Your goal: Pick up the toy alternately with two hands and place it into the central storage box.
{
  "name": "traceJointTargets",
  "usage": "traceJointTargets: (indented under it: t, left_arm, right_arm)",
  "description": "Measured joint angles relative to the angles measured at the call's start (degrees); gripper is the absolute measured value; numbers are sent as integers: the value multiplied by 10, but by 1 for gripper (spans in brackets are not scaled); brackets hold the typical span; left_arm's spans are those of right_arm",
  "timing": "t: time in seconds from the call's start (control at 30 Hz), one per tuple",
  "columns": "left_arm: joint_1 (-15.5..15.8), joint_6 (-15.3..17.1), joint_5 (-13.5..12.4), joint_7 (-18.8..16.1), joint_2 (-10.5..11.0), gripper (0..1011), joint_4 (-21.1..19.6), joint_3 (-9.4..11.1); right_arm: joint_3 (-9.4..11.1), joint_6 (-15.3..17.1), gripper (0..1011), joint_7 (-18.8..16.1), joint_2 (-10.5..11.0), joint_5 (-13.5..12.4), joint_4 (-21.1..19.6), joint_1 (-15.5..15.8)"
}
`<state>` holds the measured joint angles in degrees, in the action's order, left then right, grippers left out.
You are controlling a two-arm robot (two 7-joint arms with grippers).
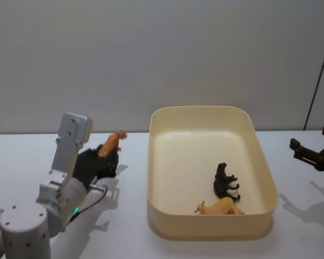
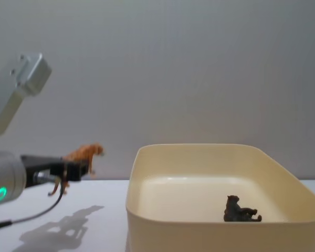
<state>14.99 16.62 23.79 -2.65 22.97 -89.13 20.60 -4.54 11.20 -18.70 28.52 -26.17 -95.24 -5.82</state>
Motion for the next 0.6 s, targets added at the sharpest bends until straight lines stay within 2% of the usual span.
traceJointTargets:
  t: [0.1, 0.33, 0.6]
  left_arm:
    - [10, -2, -10, 3, -5, 296, -2, -1]
    - [36, -4, -29, 36, -16, 296, 0, -2]
    - [69, -4, -52, 99, -31, 296, 21, 0]
  right_arm:
    - [0, 0, 1001, 0, 0, 0, 0, 0]
    - [0, 0, 1001, 0, 0, 0, 0, 0]
    - [0, 0, 1001, 0, 0, 0, 0, 0]
